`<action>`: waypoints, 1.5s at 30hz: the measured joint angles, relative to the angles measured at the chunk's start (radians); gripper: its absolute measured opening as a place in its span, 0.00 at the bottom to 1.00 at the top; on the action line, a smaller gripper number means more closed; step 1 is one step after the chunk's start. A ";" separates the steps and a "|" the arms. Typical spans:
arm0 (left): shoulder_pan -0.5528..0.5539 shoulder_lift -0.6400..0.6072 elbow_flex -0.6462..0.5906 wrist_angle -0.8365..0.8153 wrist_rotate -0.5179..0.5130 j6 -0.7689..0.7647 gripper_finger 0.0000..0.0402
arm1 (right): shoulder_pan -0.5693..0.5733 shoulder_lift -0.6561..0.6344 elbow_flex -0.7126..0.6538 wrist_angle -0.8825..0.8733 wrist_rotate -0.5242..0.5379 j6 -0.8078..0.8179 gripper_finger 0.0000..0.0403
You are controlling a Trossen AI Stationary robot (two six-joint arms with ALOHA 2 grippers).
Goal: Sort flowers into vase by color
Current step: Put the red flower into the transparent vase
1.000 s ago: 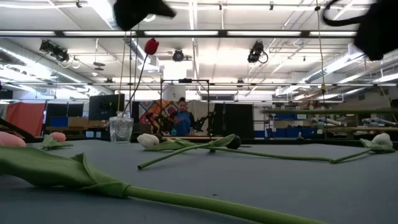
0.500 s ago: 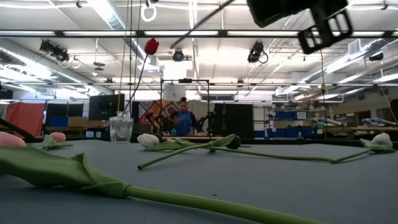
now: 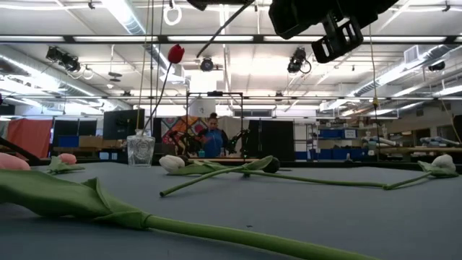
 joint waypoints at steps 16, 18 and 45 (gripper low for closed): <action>0.047 0.022 0.000 -0.014 0.024 0.004 0.03 | -0.019 -0.010 0.000 0.016 0.028 -0.209 0.21; 0.050 0.022 0.000 -0.036 0.023 -0.017 0.02 | -0.027 -0.024 -0.001 0.010 0.034 -0.276 0.28; 0.117 -0.089 0.000 0.127 0.091 -0.497 0.01 | -0.098 -0.474 0.001 -0.089 0.855 -1.125 0.51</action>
